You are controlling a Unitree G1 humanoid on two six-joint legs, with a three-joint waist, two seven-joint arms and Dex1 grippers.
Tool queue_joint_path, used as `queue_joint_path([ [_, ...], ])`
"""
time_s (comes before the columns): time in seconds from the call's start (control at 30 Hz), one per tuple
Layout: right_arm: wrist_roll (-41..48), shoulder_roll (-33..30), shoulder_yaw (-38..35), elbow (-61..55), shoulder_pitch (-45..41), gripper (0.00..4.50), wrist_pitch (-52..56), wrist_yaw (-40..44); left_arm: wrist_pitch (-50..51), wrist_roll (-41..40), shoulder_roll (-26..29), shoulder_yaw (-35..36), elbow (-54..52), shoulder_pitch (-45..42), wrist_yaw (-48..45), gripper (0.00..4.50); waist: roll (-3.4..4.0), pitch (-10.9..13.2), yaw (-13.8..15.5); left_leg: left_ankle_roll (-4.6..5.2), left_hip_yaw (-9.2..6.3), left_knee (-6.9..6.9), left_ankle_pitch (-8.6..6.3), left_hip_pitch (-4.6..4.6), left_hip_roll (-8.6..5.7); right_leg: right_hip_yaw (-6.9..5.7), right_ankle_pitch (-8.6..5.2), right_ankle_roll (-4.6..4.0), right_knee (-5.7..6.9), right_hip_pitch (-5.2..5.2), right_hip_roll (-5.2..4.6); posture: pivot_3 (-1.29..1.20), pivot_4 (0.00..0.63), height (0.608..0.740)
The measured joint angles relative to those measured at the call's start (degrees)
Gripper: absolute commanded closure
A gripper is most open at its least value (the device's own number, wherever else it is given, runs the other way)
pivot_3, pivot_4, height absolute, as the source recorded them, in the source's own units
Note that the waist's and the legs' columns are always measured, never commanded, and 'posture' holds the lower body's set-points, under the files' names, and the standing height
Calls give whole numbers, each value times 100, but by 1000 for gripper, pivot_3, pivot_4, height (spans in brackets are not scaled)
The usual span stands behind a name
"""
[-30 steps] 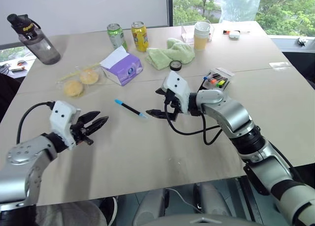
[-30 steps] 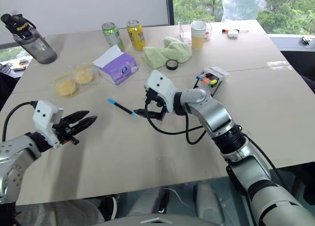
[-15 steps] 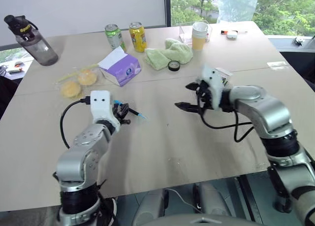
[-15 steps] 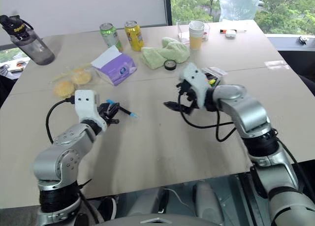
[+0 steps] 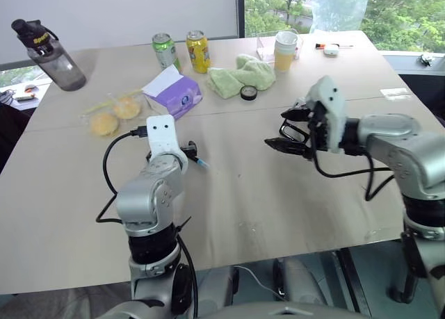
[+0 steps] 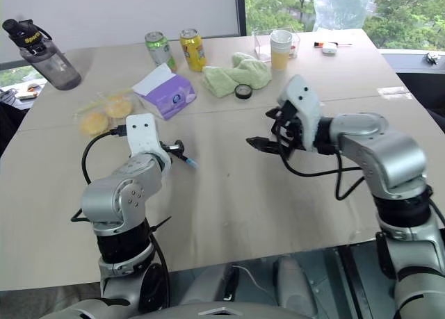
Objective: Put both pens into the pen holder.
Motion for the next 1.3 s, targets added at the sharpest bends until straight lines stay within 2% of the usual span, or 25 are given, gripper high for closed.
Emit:
queue_joint_path([
  [0.23,837,-120,-110,-461,168,0,343,91,-197,423,-433,-54,663,-127,103,26,-2,0,26,0,1,5,0,-1,0,-2,0,0,2,2,-2,0,150,740],
  [0.47,1121,-312,-151,-541,355,0,387,-42,-624,758,-758,4,1298,-417,276,26,-4,0,61,1,1,8,0,-4,-1,-2,0,0,2,1,-3,0,150,740],
  [0.57,1149,-341,-151,-542,424,0,335,-91,-728,800,-922,112,1328,-419,299,769,-6,-1,70,1,1,12,0,-4,-1,-3,0,0,3,2,-3,0,150,740],
  [0.73,1162,-416,-149,-565,568,0,269,-150,-666,931,-1079,87,1326,-420,364,3112,-7,-2,15,2,8,13,-1,-3,0,4,0,1,3,2,-1,0,150,740],
  [0.77,1164,-451,-149,-571,595,0,248,-151,-618,962,-1087,65,1323,-422,383,3433,-6,-3,-3,2,10,13,-2,-1,1,7,0,1,5,2,0,0,150,740],
  [0.83,1168,-518,-149,-597,639,0,209,-157,-582,1059,-1182,70,1299,-409,453,4471,-6,-5,-24,2,18,7,-2,7,4,15,0,1,6,2,3,0,150,740],
  [1.03,1188,-541,-147,-648,644,0,196,-165,-674,1095,-1340,310,1095,-300,499,4471,-7,-6,-24,3,25,4,-2,11,5,22,0,1,6,2,3,0,150,740],
  [1.1,1186,-531,-136,-597,578,0,212,-232,-1049,864,-1383,456,914,-63,198,4471,-6,-7,-17,3,28,1,-2,15,6,24,0,1,7,2,3,0,150,740],
  [1.23,1375,-433,-117,-295,282,0,668,-455,-2138,-139,-1009,347,452,717,-1499,4471,-7,-6,45,2,11,9,-1,2,5,13,0,0,0,2,0,0,150,740],
  [1.3,1588,-169,-159,-48,128,0,1008,-645,-2844,-540,-491,-46,184,1111,-2531,4471,-9,-5,59,3,9,13,-2,-3,3,14,0,0,-3,2,-2,0,150,740],
])
